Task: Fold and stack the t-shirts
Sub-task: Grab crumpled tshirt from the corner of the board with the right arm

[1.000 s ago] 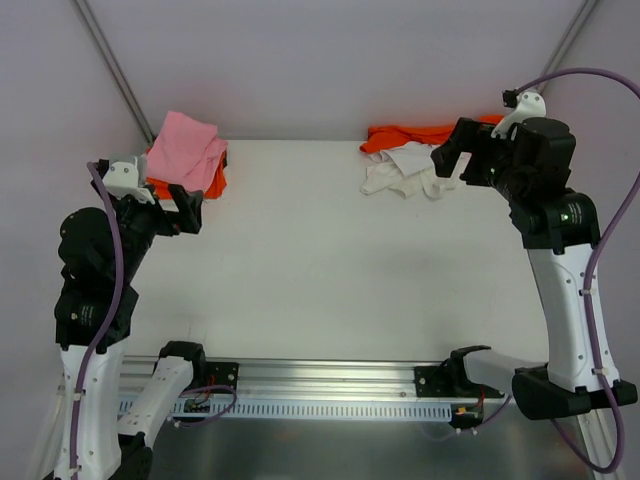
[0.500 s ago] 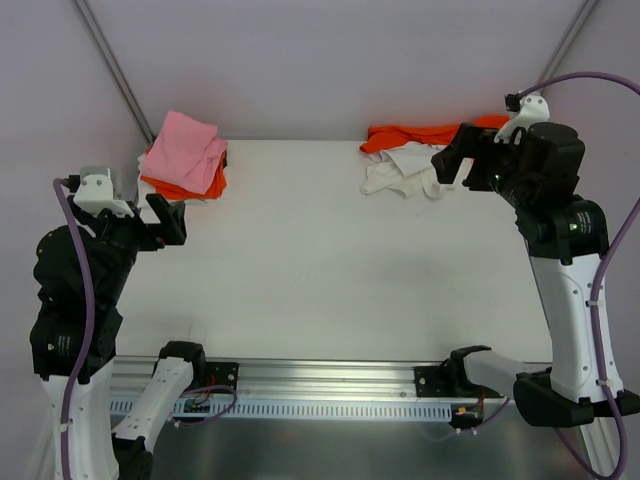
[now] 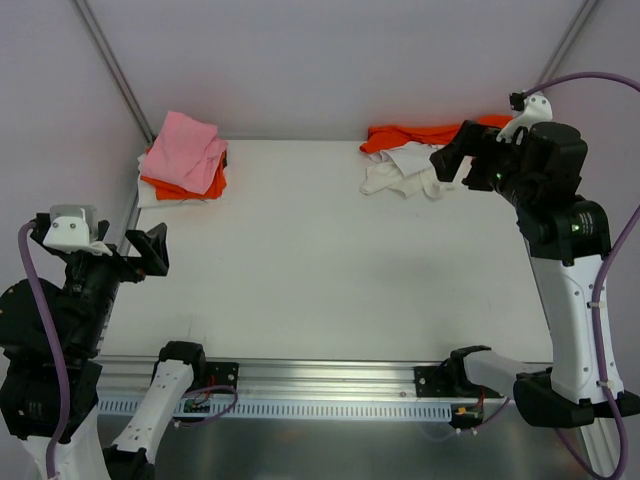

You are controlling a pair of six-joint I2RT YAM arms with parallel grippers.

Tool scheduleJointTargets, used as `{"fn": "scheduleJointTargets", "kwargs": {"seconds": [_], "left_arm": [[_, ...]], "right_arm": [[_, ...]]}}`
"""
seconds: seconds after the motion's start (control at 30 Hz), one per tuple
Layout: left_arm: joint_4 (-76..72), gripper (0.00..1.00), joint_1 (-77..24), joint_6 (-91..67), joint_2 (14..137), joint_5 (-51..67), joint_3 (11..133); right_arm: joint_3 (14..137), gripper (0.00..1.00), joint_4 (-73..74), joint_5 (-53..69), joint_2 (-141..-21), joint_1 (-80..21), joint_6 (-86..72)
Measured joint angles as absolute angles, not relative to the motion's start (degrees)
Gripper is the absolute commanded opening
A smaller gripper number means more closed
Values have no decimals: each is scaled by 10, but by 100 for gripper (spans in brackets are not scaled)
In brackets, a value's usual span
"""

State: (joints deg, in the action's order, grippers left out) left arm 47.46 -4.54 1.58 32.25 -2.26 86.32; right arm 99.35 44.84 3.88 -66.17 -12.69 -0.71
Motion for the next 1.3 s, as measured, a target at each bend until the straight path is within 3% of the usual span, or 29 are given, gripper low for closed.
{"fn": "scheduleJointTargets", "kwargs": {"seconds": [0.3, 0.53, 0.73, 1.0, 1.3], "left_arm": [[498, 99, -45, 20, 373, 30, 895], [425, 99, -45, -22, 436, 109, 843], [335, 99, -45, -66, 519, 161, 781], [241, 99, -46, -101, 588, 220, 740], [187, 99, -46, -130, 645, 256, 730]], "right_arm": [[1044, 100, 481, 86, -680, -127, 1], [1032, 99, 478, 34, -714, -127, 46], [1112, 100, 478, -50, -874, -121, 72], [1371, 99, 517, -109, -1155, -67, 60], [1326, 100, 462, -176, -1182, 24, 53]]}}
